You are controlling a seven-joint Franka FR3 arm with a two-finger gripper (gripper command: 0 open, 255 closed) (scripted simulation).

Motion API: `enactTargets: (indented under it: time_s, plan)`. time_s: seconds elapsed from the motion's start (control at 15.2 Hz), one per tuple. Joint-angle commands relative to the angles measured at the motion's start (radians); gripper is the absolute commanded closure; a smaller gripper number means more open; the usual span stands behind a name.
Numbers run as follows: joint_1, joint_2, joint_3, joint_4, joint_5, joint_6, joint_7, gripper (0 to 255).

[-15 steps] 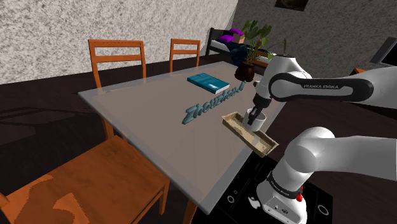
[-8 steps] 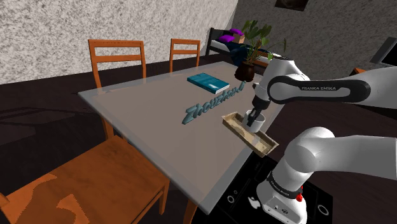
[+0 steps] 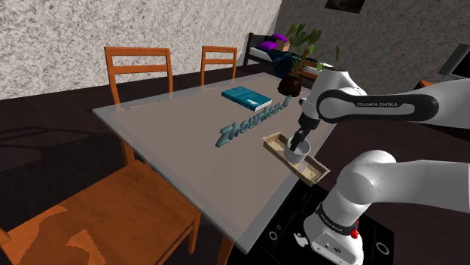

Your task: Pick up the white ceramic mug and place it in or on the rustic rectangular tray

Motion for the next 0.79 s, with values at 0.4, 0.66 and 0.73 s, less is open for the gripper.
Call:
enactTargets:
  time_s: [0.4, 0.66, 0.73]
  plan:
    - [0.015, -0.051, 0.026, 0.105, 0.030, -0.156, -0.003, 0]
    - [0.015, -0.051, 0.026, 0.105, 0.030, -0.156, -0.003, 0]
    - [0.015, -0.051, 0.026, 0.105, 0.030, -0.156, -0.003, 0]
